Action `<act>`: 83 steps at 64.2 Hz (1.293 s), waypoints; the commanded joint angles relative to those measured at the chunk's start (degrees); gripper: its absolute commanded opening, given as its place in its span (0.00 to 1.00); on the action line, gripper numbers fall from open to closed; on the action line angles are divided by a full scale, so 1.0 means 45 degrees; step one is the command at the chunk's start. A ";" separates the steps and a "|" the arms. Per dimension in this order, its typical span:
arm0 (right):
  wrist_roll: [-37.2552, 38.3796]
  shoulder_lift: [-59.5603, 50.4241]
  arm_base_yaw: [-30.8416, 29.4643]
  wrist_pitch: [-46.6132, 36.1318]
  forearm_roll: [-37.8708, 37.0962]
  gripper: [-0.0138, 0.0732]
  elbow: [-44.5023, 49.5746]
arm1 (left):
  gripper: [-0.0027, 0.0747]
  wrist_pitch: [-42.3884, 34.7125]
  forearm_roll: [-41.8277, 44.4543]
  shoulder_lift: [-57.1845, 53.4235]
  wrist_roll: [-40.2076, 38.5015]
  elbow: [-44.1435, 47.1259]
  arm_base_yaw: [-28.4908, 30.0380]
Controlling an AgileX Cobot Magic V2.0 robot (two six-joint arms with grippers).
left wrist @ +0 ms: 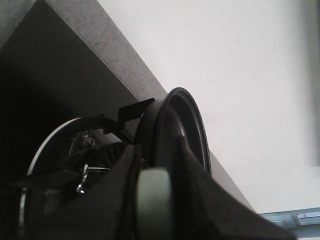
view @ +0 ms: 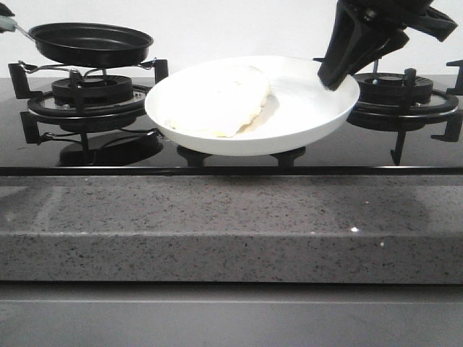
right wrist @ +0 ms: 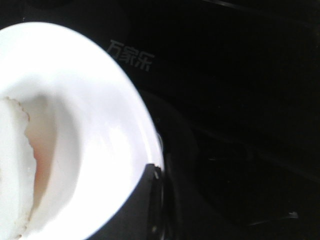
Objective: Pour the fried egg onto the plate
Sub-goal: 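Return the pan to its burner with the left gripper and release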
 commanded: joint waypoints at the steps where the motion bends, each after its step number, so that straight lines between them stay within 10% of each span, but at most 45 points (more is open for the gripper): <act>1: -0.0033 -0.0577 -0.0023 -0.0525 0.0463 0.08 -0.0312 | 0.01 0.0883 -0.0575 -0.0340 -0.0094 -0.0434 0.0024; 28: -0.0033 -0.0577 -0.0023 -0.0525 0.0463 0.08 -0.0312 | 0.65 0.1164 0.0324 -0.0113 -0.0094 -0.0434 0.0451; 62: -0.0033 -0.0577 -0.0023 -0.0525 0.0463 0.08 -0.0312 | 0.66 0.0549 0.5348 -0.3195 -0.1152 -0.0456 0.1613; 83: -0.0033 -0.0577 -0.0023 -0.0525 0.0463 0.08 -0.0312 | 0.65 -0.0060 1.0039 -0.6896 -0.2916 -0.0434 -0.0400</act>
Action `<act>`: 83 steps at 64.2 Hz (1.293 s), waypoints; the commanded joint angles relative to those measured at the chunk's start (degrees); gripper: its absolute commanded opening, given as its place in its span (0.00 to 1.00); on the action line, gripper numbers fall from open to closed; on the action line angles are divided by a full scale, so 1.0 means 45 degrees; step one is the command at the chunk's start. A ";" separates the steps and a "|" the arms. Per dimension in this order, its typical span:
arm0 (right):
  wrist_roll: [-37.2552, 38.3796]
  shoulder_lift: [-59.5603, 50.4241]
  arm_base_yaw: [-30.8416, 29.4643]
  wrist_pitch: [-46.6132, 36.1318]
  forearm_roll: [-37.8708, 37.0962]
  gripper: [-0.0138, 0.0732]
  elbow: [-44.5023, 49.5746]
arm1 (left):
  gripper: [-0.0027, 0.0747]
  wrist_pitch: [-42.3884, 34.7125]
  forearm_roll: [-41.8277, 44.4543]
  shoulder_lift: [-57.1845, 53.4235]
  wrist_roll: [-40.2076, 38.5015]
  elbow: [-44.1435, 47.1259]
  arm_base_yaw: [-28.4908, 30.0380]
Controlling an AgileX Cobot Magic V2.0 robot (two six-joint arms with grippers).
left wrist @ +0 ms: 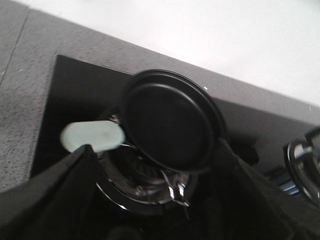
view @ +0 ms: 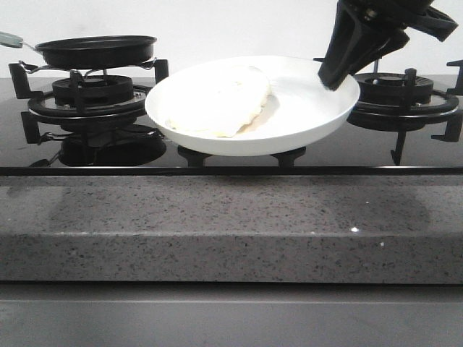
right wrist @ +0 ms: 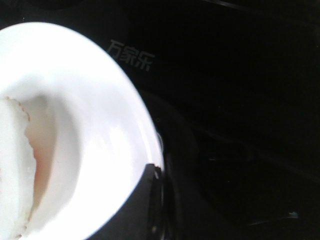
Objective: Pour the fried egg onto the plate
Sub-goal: 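Return the pan to its burner with the left gripper and release, then lower the plate with the egg onto the stove with the right gripper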
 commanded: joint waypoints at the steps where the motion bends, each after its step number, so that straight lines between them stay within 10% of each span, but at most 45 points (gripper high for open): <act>1: -0.0033 -0.0577 -0.0023 -0.0525 0.0463 0.08 -0.0312 | 0.65 -0.0392 0.1412 -0.1266 -0.1154 -0.0364 -0.0979; 31: -0.0033 -0.0577 -0.0023 -0.0607 0.0463 0.08 -0.0312 | 0.65 -0.1302 1.0891 -0.4209 -0.8487 0.2529 -0.7500; 83: 0.0183 0.2927 -0.1357 0.0476 0.1025 0.08 -0.6358 | 0.64 -0.2273 1.0977 -0.4461 -0.8713 0.4209 -0.8601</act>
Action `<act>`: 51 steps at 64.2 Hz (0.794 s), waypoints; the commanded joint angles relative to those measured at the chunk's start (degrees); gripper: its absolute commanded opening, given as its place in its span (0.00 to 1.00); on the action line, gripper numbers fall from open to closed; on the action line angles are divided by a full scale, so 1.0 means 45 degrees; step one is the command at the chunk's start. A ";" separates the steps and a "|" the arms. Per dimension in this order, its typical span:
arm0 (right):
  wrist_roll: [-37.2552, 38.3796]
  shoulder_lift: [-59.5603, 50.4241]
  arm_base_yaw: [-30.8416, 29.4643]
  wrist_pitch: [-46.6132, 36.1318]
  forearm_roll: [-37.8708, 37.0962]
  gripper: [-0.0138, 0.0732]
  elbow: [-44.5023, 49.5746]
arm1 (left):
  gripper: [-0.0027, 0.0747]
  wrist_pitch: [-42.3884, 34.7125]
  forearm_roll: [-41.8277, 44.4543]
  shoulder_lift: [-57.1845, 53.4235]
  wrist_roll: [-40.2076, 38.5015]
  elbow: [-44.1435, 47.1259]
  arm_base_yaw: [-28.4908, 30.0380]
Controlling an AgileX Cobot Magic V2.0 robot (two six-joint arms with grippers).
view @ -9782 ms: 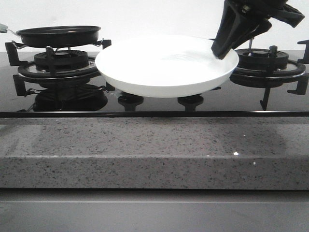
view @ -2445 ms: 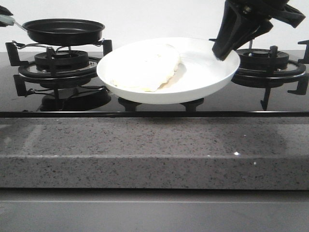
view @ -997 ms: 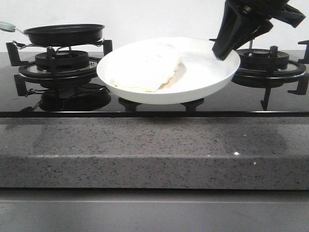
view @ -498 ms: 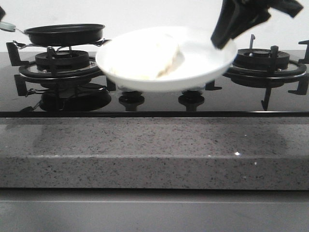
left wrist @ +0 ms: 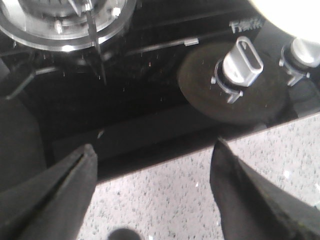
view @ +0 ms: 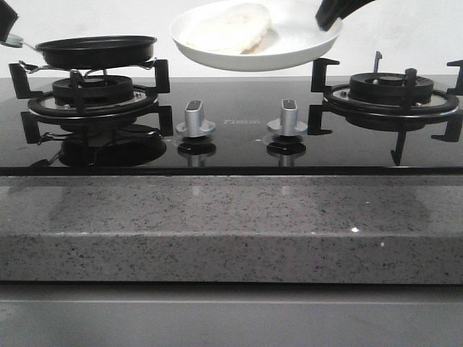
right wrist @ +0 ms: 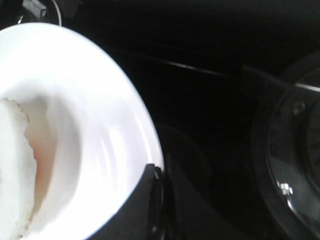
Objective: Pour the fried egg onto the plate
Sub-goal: 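Lower the plate with the egg onto the stove with the right gripper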
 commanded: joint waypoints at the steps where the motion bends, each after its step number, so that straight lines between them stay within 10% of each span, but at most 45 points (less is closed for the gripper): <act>1: 0.0002 0.0120 -0.0084 -0.0506 0.0681 0.08 -0.1214 | 0.64 -0.0879 -0.0182 -0.0251 -0.0127 -0.0331 -0.0119; 34: 0.0002 0.2819 -0.0084 -0.0394 0.0678 0.09 -0.2886 | 0.64 -0.0931 -0.0249 -0.0251 -0.0127 -0.0331 -0.0119; 51: 0.0002 0.2858 -0.0084 -0.0288 0.0678 0.44 -0.2886 | 0.64 -0.0926 -0.0249 -0.0251 -0.0127 -0.0331 -0.0119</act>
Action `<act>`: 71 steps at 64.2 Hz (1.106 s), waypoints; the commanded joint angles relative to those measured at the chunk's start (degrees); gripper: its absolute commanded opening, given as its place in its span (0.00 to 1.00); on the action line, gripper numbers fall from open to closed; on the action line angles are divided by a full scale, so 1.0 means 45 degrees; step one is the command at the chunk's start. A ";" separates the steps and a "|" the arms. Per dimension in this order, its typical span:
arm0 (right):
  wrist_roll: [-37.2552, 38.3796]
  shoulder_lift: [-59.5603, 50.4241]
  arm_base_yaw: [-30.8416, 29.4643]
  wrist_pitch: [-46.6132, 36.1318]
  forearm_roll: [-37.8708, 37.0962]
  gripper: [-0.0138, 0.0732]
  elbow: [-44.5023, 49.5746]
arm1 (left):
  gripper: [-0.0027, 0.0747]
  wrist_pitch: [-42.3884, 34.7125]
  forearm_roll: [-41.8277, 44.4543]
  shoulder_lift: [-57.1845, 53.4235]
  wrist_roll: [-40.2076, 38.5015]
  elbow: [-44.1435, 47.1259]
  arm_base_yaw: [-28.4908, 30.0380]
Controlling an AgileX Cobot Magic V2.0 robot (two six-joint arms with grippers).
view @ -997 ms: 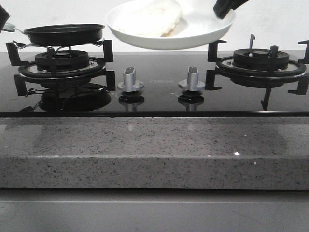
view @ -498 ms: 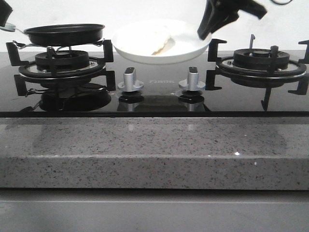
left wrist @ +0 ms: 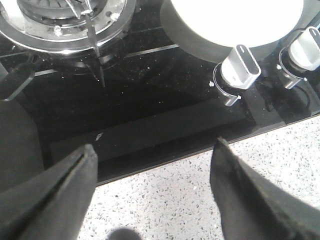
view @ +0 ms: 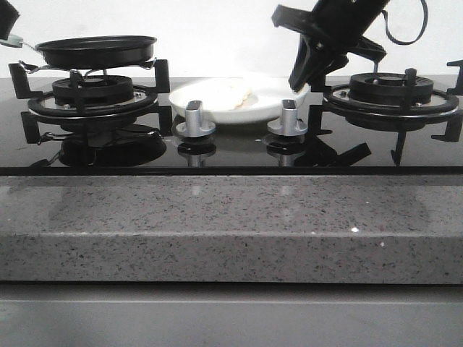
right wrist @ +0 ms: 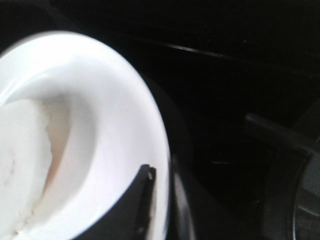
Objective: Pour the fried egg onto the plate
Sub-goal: 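Lower the plate with the egg onto the stove with the right gripper, then open the right gripper and raise it away from the plate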
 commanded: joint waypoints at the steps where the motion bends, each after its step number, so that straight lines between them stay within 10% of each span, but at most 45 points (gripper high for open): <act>1: -0.0022 -0.0842 -0.0084 -0.0488 0.0469 0.47 -0.0451 | 0.64 -0.0878 -0.0209 -0.0251 -0.0119 -0.0331 -0.0119; 25: -0.0110 -0.2255 -0.0016 0.0557 0.0202 0.60 -0.0706 | 0.64 -0.0878 -0.0209 -0.0251 -0.0119 -0.0331 -0.0119; 71: -0.0448 -1.2910 0.0508 -0.1320 -0.1120 0.60 1.0587 | 0.64 -0.0878 -0.0209 -0.0251 -0.0119 -0.0331 -0.0119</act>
